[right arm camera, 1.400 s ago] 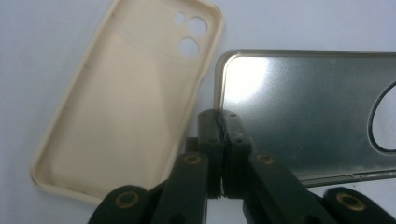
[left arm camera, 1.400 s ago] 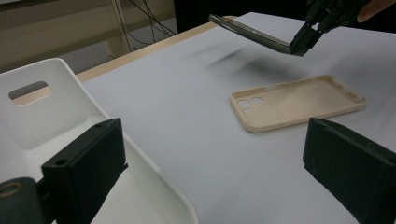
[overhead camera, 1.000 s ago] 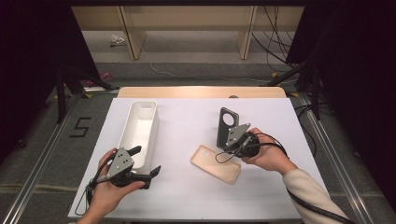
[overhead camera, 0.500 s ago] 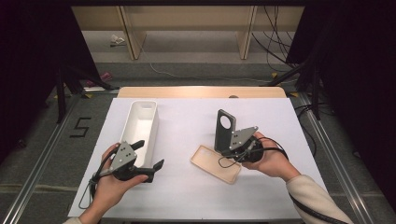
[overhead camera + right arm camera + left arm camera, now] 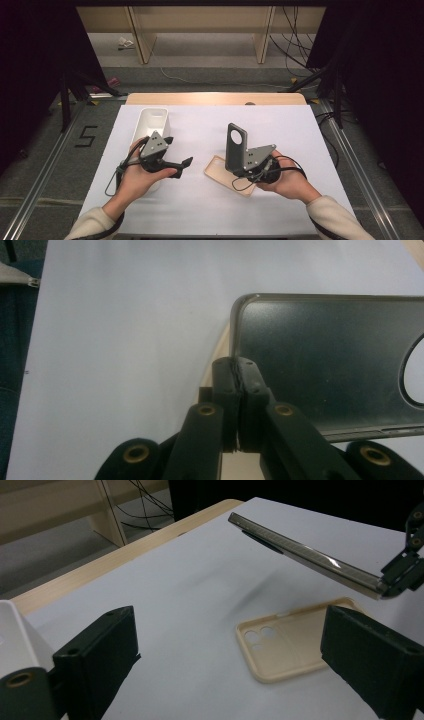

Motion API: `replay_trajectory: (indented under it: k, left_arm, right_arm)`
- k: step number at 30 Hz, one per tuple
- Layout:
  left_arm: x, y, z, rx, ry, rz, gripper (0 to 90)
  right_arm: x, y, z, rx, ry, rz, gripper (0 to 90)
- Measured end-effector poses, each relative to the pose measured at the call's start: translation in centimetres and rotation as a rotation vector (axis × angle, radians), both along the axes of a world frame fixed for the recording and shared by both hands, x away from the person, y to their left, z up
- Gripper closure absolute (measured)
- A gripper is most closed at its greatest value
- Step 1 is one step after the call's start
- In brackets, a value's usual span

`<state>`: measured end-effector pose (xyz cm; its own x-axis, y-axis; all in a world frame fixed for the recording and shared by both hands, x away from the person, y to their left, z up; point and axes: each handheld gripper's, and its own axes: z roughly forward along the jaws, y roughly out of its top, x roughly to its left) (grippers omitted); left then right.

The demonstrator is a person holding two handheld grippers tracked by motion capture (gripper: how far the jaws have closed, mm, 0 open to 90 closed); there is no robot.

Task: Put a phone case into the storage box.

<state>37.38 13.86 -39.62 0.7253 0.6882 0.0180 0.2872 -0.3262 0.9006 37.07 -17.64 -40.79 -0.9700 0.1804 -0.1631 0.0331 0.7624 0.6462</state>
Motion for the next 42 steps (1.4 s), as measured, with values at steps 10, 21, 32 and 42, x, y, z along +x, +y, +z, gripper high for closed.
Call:
replay_trajectory:
  k: [10, 21, 32, 42]
  left_arm:
    - [2.5, -3.3, 1.7, 0.021, 0.027, -0.032, 8.8]
    - [4.8, -5.6, 1.8, 0.016, 0.075, -0.02, 11.2]
    - [7.0, -7.3, 1.3, 0.034, 0.161, 0.007, 19.9]
    - [7.5, -8.1, 0.7, 0.016, 0.295, 0.026, 39.3]
  right_arm:
    - [-1.3, 1.2, -0.1, 0.0, -0.007, 0.038, 89.1]
    - [-1.7, 2.1, 0.0, 0.014, -0.008, 0.057, 89.1]
    - [-2.0, 2.9, 0.1, 0.015, -0.02, 0.072, 89.1]
    - [-2.1, 3.2, 0.2, 0.019, -0.029, 0.08, 89.2]
